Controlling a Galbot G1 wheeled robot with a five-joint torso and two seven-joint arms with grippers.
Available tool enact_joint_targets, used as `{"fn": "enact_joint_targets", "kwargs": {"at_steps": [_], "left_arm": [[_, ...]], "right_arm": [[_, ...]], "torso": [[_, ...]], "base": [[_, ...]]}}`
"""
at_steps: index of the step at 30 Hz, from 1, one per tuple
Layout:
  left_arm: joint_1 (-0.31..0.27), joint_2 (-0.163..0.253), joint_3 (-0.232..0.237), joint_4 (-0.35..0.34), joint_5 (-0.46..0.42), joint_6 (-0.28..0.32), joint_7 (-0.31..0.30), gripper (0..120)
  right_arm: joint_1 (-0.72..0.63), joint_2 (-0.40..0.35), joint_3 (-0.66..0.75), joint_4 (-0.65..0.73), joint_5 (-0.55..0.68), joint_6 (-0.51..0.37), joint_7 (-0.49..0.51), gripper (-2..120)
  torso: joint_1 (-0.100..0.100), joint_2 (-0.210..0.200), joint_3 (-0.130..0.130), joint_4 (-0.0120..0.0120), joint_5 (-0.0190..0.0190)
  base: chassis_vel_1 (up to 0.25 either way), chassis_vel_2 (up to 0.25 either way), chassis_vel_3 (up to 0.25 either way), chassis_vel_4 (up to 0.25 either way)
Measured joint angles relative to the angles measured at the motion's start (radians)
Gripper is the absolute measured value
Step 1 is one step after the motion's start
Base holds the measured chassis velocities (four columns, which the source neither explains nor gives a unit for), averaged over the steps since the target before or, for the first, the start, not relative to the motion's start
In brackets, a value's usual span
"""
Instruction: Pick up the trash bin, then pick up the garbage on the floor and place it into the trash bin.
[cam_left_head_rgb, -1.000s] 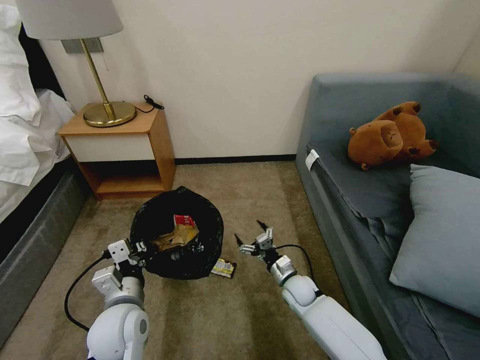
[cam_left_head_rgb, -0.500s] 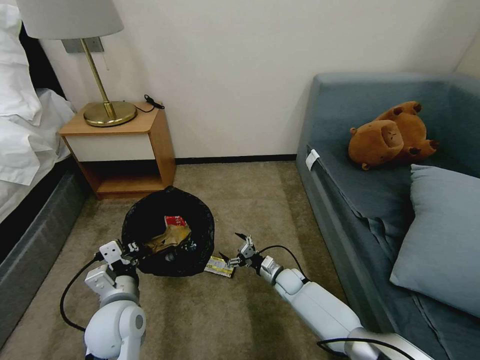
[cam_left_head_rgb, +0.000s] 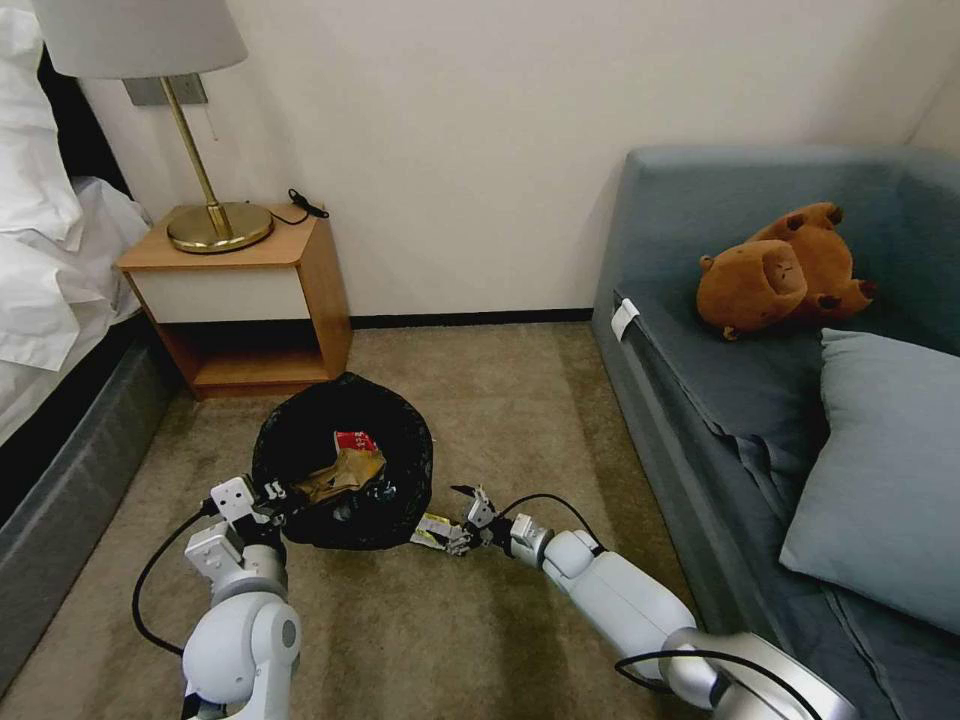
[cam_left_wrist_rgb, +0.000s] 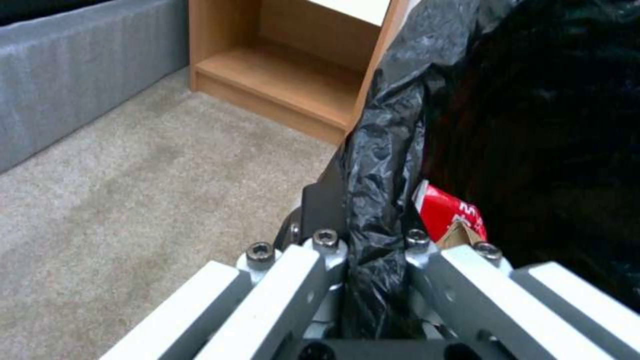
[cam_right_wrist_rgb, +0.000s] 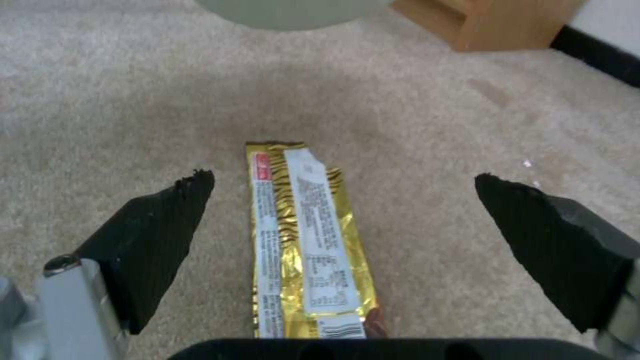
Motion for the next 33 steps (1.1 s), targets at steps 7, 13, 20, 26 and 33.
{"fn": "enact_joint_targets", "kwargs": {"at_steps": [7,13,20,26,33], "left_arm": [[0.003,0.000,0.008,0.001,0.012,-0.005,0.004,1],[0.007,0.001,0.008,0.001,0.016,-0.012,0.008,1],[0.016,0.001,0.018,0.003,0.031,-0.019,0.013,1],[0.012,0.001,0.019,0.003,0.035,-0.019,0.013,1],[0.011,0.001,0.020,0.005,0.036,-0.019,0.011,1]], "right_arm": [[0.036,0.091,0.026,-0.146,-0.040,0.000,0.001,100],[0.061,0.138,0.104,-0.230,-0.127,-0.027,0.012,100],[0.090,0.140,0.181,-0.281,-0.198,-0.119,0.027,100],[0.079,0.139,0.184,-0.267,-0.194,-0.121,0.012,100],[0.055,0.138,0.176,-0.259,-0.201,-0.109,0.008,100]], "torso": [[0.000,0.000,0.000,0.0001,0.0001],[0.000,0.000,0.000,0.0003,0.0003],[0.000,0.000,0.000,0.0000,0.0000],[0.000,0.000,0.000,0.0000,0.0002],[0.000,0.000,0.000,0.0000,0.0002]], "base": [[0.000,0.000,0.000,0.000],[0.000,0.000,0.000,0.000],[0.000,0.000,0.000,0.000],[0.000,0.000,0.000,0.000],[0.000,0.000,0.000,0.000]]}}
